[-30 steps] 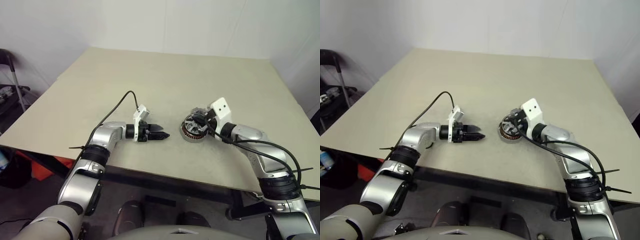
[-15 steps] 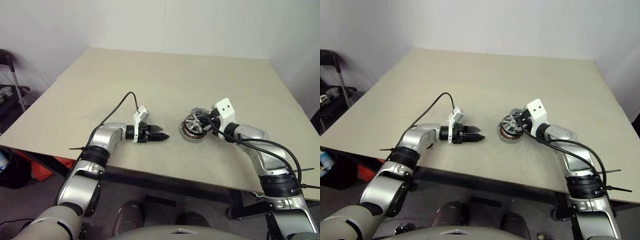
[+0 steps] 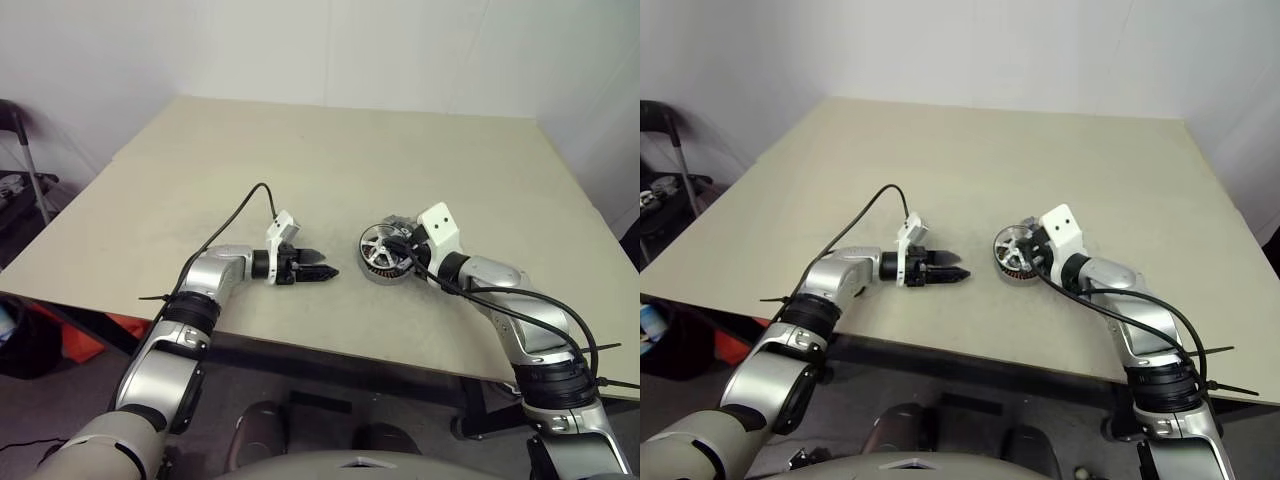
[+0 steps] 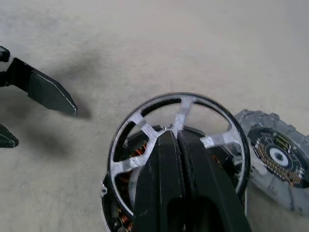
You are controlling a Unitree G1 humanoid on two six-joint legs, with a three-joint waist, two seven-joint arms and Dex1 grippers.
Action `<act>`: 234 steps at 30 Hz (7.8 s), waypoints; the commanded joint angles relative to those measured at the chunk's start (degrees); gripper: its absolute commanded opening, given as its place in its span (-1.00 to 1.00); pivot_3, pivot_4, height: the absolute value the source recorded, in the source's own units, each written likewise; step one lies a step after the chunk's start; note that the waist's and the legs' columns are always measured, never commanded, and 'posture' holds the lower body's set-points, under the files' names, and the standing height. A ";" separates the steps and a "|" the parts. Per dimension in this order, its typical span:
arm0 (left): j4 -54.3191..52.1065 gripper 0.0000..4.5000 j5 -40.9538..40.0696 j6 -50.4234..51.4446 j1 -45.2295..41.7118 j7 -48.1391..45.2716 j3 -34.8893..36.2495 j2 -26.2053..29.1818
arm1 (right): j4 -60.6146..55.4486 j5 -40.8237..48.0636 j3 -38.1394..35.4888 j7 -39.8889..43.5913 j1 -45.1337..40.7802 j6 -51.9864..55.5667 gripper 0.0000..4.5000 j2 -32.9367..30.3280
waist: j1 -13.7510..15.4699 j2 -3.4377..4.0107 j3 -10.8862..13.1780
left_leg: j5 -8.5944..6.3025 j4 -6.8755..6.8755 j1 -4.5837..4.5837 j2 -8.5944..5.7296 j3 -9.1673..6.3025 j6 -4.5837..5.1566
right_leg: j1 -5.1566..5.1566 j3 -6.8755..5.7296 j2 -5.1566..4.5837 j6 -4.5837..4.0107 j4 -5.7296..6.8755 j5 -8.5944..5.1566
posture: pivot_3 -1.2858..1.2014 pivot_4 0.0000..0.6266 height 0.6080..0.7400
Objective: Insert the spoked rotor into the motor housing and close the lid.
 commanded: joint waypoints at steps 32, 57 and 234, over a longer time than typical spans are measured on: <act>-0.36 0.64 0.60 -1.29 -0.97 0.68 0.46 0.20 | 0.15 -2.60 1.57 2.33 -0.17 -4.13 -0.01 -2.62 | 0.11 0.00 0.00 | 0.00 0.02 -0.01 0.00 0.00 0.01 | 0.00 0.00 0.00 0.00 0.03 0.00 | 0.03 -1.00 1.00; 0.85 0.64 1.61 -2.29 -0.97 1.62 0.41 0.01 | 1.78 -6.26 2.51 2.83 -0.16 -7.26 -0.99 -2.99 | 0.09 0.00 0.00 | 0.01 0.06 0.04 0.00 -0.01 0.06 | 0.00 0.01 0.00 0.00 0.15 0.00 | 0.03 -1.00 1.00; -0.18 0.64 1.68 -2.49 -0.10 4.87 2.79 -0.96 | 31.40 -38.24 24.30 33.72 -24.23 -51.41 -0.81 -12.74 | -3.08 -0.05 0.01 | -0.19 1.00 0.06 0.21 -0.01 0.51 | 0.11 0.04 0.03 -0.07 0.78 0.03 | 0.03 -1.00 1.00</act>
